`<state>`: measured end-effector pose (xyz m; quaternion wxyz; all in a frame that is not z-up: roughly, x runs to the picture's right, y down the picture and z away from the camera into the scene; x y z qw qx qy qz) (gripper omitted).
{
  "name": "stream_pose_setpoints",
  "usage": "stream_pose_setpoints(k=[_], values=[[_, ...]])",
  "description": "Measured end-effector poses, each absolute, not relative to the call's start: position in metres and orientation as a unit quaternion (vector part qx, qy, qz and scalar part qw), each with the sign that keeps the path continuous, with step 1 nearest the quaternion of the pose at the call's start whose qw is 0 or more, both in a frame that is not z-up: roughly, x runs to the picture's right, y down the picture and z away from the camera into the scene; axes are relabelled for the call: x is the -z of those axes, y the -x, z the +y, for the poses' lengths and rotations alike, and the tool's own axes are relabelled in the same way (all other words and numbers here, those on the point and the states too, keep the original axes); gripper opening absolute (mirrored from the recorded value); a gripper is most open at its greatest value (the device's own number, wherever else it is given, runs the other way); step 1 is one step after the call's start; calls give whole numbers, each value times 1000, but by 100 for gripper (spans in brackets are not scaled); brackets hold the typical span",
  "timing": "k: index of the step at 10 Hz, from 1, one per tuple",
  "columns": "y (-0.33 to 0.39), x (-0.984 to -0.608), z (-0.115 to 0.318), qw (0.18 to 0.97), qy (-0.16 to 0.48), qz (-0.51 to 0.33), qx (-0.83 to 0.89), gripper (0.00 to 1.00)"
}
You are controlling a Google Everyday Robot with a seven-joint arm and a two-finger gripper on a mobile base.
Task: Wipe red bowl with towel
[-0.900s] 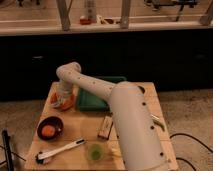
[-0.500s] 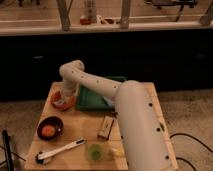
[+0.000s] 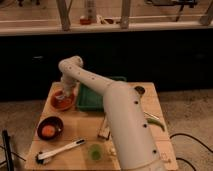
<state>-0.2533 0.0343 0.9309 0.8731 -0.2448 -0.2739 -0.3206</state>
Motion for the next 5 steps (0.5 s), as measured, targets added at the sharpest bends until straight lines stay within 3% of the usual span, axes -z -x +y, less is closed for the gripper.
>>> stream_pose_setpoints(k=[5], values=[[294, -939, 56, 844, 263, -314, 346, 0]])
